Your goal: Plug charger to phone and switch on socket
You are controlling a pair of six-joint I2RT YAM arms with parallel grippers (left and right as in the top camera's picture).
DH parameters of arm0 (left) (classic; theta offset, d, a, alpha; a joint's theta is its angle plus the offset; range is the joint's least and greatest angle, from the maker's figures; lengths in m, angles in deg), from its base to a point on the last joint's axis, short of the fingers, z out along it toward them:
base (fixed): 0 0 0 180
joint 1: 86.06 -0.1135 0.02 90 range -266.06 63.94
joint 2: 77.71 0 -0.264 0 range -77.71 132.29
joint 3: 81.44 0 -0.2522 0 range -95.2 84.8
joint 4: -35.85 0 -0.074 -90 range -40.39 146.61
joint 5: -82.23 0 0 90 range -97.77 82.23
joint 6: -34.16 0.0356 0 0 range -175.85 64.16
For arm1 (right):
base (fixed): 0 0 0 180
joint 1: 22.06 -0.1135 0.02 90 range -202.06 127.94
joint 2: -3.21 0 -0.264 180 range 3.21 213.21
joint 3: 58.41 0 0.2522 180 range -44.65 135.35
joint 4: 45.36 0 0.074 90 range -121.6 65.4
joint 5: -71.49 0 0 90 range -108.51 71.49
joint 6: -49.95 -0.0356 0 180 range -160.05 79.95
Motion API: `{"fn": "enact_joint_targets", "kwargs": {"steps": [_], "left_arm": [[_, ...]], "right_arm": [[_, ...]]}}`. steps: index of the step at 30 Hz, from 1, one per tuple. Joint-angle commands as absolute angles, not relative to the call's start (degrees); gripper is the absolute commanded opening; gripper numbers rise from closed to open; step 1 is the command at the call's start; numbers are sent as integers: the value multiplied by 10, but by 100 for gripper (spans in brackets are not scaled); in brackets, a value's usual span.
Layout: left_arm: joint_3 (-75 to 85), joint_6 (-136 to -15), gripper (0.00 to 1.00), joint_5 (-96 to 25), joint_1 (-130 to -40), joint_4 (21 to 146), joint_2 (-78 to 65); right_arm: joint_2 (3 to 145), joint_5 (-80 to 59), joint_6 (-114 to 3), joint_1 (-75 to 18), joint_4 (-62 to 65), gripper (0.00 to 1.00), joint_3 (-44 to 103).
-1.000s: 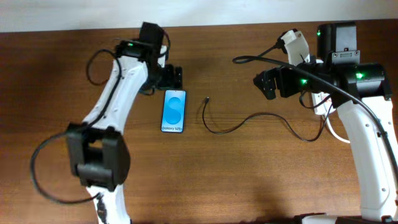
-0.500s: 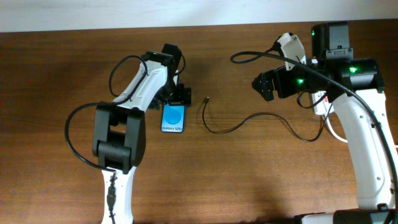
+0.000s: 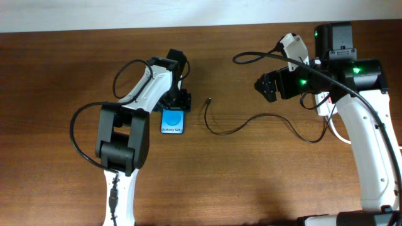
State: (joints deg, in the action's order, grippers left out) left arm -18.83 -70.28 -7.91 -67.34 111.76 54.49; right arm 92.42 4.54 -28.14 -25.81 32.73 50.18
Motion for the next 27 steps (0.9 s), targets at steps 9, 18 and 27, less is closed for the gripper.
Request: {"fn": "enact_joint_targets", "kwargs": {"steps": [9,18,27], "left_arm": [[-180,-743,69,-107,-660,1130,574],[-333,-742,56,-107,-660,1240,573],[-342,-743,0,-121,-661,1258,573]], "right_arm": [[926,51,-285,-258,327,98,511],[926,51,-285,-258,326,98,511],[926,51,-285,-258,327,98,512]]}}
